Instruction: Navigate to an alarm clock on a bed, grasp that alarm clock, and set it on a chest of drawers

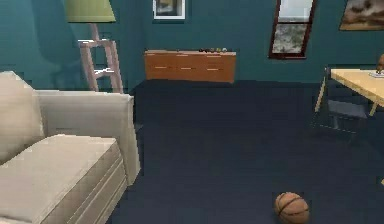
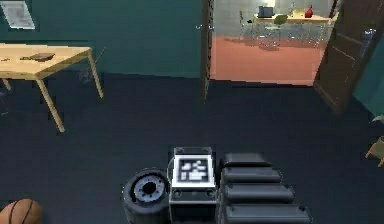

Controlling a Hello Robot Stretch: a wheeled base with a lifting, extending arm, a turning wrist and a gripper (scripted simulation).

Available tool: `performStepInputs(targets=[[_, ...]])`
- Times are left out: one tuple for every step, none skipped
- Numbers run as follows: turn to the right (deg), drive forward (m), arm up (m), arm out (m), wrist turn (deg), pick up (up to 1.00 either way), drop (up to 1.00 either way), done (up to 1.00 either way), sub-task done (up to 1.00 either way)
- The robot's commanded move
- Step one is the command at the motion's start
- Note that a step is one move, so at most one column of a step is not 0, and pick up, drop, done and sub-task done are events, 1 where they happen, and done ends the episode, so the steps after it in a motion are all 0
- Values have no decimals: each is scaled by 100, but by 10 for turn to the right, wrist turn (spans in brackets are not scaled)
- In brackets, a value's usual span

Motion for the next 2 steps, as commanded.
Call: performStepInputs(targets=[[0,100,0,0,0,0,0,0,0],[0,80,0,0,0,0,0,0,0]])
